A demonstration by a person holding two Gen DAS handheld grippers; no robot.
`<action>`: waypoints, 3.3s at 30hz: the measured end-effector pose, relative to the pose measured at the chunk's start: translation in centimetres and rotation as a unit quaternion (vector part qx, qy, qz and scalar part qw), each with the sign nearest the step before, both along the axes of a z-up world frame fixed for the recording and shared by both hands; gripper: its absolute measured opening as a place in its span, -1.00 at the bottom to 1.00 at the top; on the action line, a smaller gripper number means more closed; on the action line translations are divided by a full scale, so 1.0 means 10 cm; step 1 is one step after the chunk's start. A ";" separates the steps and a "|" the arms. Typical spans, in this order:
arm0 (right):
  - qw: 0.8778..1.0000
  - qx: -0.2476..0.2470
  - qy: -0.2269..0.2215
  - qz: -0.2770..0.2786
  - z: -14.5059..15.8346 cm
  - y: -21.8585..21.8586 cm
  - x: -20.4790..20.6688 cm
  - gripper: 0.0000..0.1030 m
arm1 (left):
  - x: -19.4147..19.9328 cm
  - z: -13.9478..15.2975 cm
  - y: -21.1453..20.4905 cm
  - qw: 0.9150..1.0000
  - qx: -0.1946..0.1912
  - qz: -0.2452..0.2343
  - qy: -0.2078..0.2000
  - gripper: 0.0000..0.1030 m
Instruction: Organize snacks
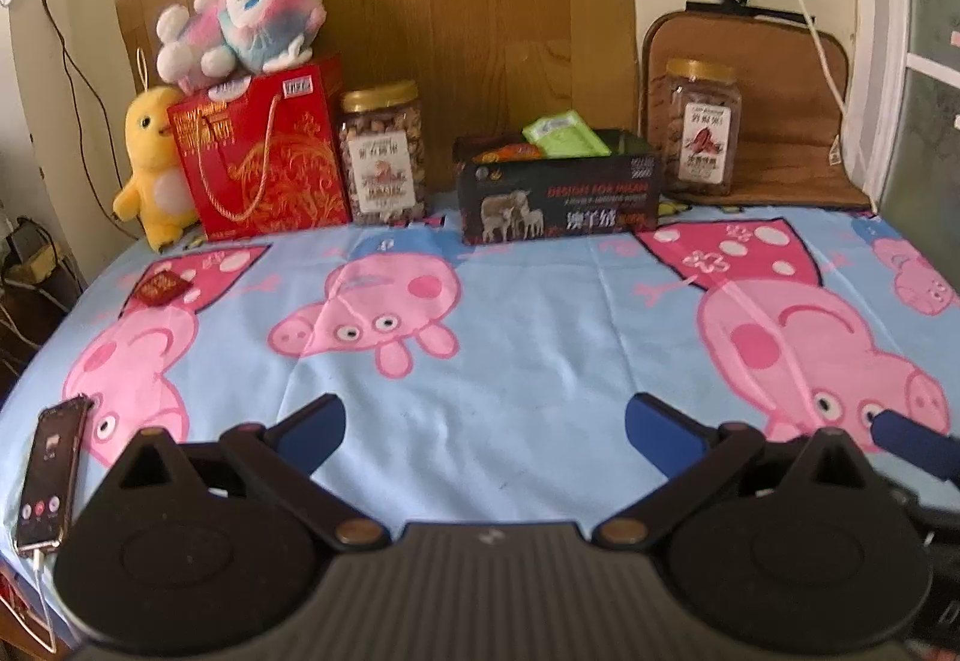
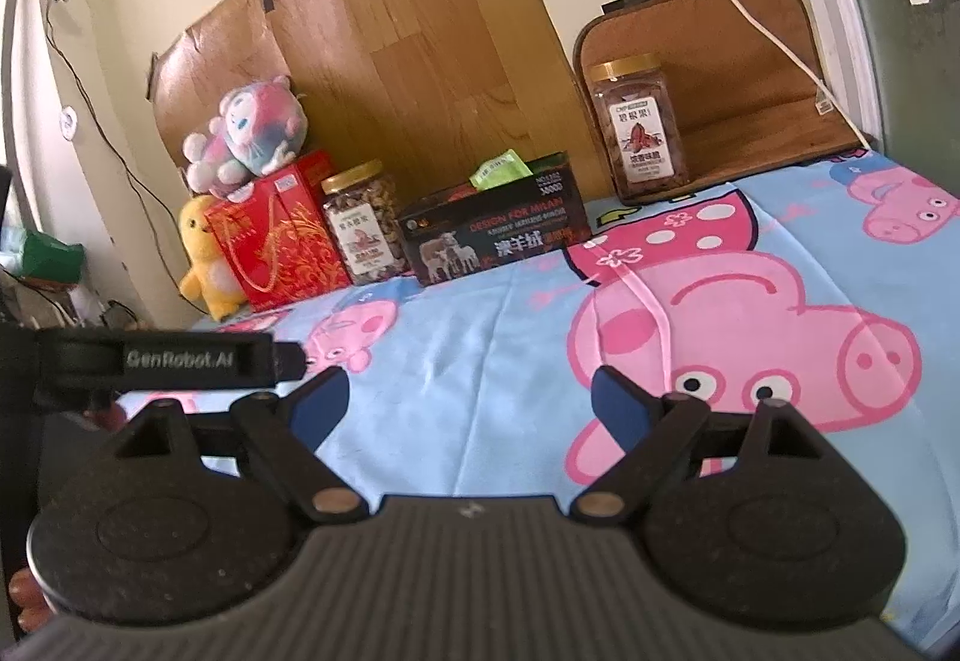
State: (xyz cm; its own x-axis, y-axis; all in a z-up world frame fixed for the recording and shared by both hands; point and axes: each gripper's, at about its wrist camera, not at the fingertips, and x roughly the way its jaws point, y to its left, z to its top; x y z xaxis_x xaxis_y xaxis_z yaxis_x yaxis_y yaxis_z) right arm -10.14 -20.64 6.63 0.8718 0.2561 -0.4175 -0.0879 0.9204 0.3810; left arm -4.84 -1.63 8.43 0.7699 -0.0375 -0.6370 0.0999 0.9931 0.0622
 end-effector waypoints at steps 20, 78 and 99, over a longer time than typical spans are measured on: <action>1.000 -0.002 0.006 -0.005 0.01 -0.08 0.40 0.74 | 0.45 -0.24 0.11 0.999 -0.004 0.007 0.031 1.00; 0.996 0.062 0.001 0.065 0.08 -0.28 -0.08 0.74 | -0.01 0.35 -0.28 1.000 -0.007 -0.003 0.014 1.00; 0.997 -0.022 0.035 0.062 0.03 0.02 0.83 0.74 | 0.96 -0.10 0.12 0.999 -0.021 0.003 0.046 1.00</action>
